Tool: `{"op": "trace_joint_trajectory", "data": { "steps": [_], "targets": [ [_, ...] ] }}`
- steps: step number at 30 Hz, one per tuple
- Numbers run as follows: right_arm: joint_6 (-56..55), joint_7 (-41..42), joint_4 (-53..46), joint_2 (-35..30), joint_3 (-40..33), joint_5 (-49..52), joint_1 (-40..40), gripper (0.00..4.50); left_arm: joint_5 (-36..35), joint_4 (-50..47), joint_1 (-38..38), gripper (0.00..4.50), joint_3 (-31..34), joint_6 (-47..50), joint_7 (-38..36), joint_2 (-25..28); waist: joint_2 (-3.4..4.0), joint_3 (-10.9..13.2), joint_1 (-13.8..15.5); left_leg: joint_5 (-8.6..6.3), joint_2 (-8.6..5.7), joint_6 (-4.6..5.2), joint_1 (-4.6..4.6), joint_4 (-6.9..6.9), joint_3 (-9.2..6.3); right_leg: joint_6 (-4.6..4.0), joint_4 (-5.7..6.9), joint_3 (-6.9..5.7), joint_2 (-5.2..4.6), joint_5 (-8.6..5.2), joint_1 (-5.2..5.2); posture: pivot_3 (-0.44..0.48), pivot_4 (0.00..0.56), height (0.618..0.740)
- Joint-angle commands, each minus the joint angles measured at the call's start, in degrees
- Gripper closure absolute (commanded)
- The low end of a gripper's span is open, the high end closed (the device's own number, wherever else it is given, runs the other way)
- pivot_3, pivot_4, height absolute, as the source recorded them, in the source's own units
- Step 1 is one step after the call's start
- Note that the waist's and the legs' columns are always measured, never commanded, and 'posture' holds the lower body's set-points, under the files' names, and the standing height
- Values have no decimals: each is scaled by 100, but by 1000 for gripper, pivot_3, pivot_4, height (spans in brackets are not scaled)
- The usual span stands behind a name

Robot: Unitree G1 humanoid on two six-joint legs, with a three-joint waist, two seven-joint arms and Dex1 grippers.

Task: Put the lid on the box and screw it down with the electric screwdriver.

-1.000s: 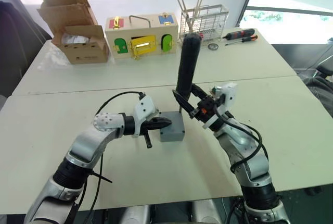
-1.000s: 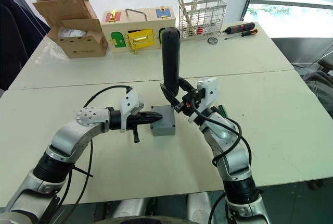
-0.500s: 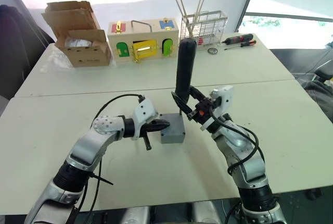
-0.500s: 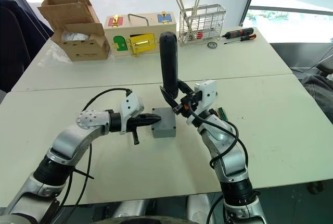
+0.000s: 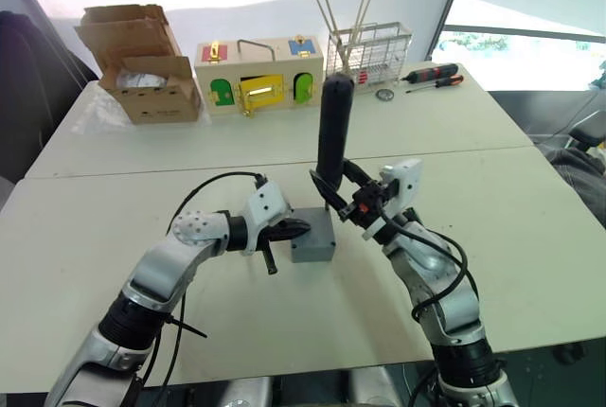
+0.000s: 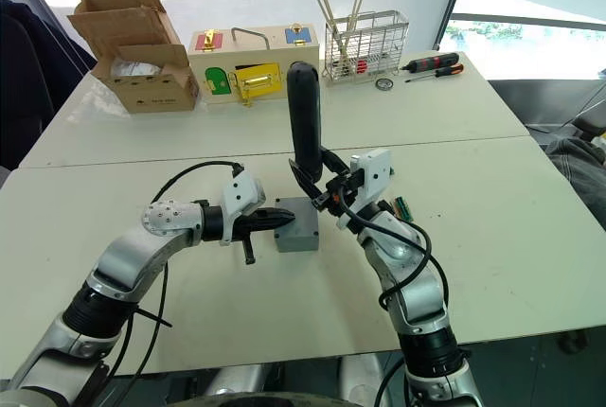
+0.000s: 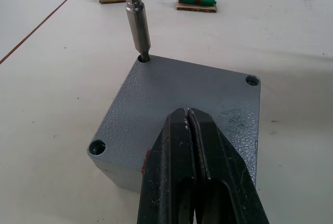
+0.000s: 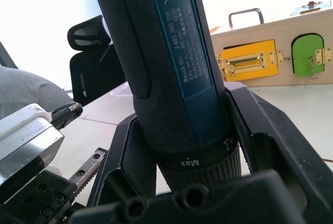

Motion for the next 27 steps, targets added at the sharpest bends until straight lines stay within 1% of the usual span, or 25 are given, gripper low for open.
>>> {"op": "trace_joint_trajectory", "data": {
  "steps": [1, 6, 27],
  "targets": [
    [364, 14, 619, 34, 215, -25, 376, 2715, 125, 115, 71, 4500, -165, 123, -5, 37, -1, -2, 1, 0, 0, 0, 0, 0, -1, 0, 0, -1, 0, -1, 1, 0, 150, 734],
    [311, -54, 646, 120, 112, 14, 469, 2715, 119, 120, 67, 4500, -162, 128, -1, 37, -6, -6, 2, -1, 0, 0, 3, -2, -3, 0, -1, -2, -1, -2, 3, 0, 150, 734],
    [225, -220, 779, 104, 121, -107, 603, 2715, 129, 201, 19, 4500, -197, 102, -87, 49, -10, -10, 5, -3, 0, -2, 9, -6, -14, -15, -3, -11, -4, -21, 3, 0, 150, 734]
  ]
}}
